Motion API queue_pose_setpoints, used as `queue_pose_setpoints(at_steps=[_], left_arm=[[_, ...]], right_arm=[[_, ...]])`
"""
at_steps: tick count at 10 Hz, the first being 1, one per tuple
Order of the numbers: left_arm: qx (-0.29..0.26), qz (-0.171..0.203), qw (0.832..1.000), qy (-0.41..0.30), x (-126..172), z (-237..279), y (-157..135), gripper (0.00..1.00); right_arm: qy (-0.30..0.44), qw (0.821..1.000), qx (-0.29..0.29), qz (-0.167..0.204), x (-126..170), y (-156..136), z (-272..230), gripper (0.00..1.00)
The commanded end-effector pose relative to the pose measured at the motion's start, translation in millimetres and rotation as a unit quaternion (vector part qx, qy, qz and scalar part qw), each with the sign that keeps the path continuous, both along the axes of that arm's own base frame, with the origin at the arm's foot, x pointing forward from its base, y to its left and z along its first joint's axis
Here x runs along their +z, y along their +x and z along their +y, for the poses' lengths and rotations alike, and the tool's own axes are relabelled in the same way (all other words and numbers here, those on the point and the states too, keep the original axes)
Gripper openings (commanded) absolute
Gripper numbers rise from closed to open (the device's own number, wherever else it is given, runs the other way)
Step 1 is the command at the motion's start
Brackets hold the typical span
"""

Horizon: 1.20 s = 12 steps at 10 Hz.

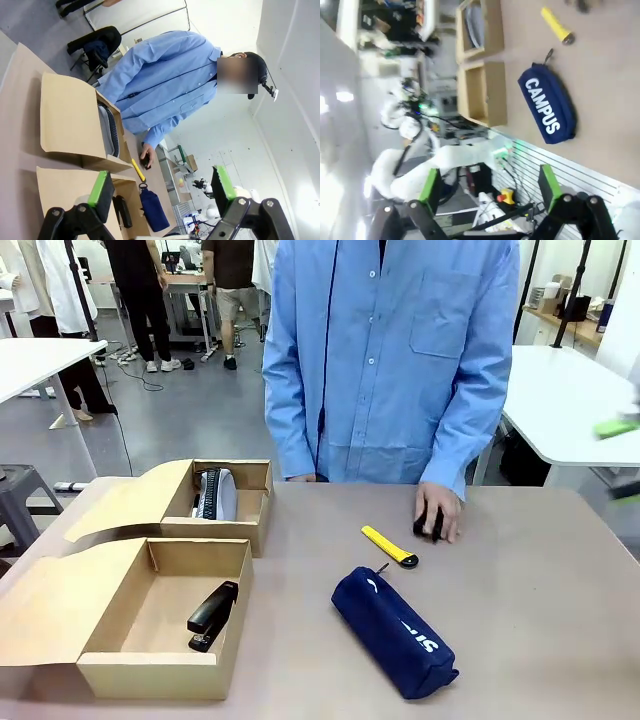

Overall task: Place items inside the box.
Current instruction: Pick up a Pencil pouch or Stapler and place it inside the Mailer Box closest to the robot.

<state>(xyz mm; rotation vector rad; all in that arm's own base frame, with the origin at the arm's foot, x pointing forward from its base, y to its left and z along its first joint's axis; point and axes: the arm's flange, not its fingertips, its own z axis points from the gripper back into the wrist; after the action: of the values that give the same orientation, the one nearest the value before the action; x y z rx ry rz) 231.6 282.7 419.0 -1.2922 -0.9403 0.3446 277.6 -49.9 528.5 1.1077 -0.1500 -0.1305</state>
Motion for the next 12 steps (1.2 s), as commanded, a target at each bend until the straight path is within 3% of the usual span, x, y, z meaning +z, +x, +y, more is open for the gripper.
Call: queue_pose_setpoints(at_steps=[1,4,6,7,12], left_arm=[[0.002,-0.015,1.000,0.002,1.4,-0.9,1.1,1.00],[0.002,-0.015,1.000,0.002,1.4,-0.9,1.1,1.00],[0.002,-0.015,1.000,0.002,1.4,-0.9,1.1,1.00],[0.002,-0.015,1.000,0.002,1.4,-0.9,1.1,1.00],[0.002,-0.015,1.000,0.002,1.4,-0.9,1.1,1.00]], right_arm=[[0.088,0.996,0.030,-0.006,-67.9,-7.1,-53.2,1.00],[0.160,0.987,-0.006,-0.021,-134.8,-43.0,-85.0,1.00],[0.178,0.981,-0.072,-0.025,-155.0,-53.1,-76.9,1.00],[0.161,0.987,-0.023,-0.011,-125.9,-27.5,-123.1,1.00],[0.161,0.987,-0.023,-0.011,-125.9,-27.5,-123.1,1.00]])
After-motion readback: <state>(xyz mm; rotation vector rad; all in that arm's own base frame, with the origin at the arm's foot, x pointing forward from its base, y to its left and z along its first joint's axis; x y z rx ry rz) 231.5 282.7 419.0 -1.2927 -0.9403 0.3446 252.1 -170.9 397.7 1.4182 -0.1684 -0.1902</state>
